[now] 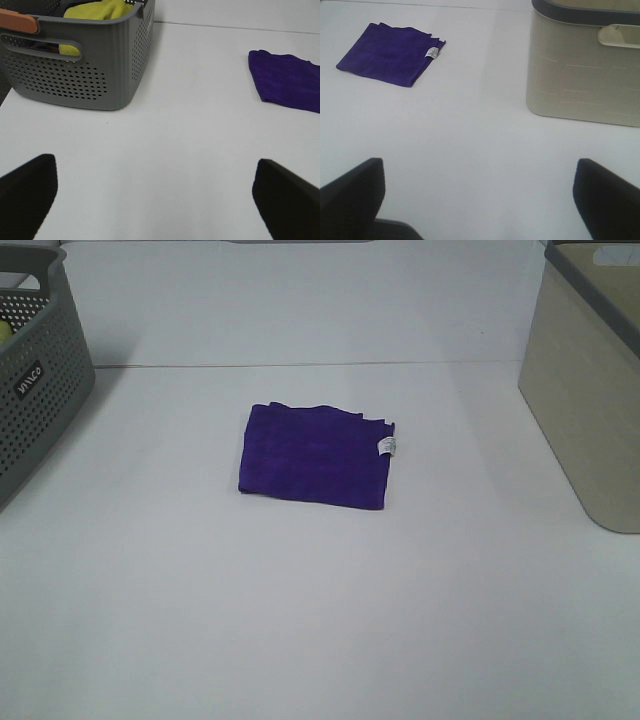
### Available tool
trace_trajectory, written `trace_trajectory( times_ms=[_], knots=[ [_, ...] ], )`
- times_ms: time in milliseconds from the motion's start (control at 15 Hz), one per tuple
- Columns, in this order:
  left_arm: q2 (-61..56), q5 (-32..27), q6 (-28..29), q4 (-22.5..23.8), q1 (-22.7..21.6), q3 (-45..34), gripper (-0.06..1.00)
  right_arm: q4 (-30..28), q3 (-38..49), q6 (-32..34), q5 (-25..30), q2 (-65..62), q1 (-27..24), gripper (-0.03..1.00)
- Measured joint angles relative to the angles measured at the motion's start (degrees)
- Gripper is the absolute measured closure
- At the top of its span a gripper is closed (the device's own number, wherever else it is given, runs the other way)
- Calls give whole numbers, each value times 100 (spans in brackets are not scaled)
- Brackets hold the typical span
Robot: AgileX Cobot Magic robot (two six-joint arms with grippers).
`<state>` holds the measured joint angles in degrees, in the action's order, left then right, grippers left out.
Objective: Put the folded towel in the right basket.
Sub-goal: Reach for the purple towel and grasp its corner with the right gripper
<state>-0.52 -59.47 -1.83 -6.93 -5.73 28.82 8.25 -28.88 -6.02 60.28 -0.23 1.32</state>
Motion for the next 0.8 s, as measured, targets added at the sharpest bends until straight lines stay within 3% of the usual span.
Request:
trace_trajectory(
  times_ms=[800],
  knots=[
    [0,0,0,0,0,0,-5,0,0,0,0,0,0,-1]
  ],
)
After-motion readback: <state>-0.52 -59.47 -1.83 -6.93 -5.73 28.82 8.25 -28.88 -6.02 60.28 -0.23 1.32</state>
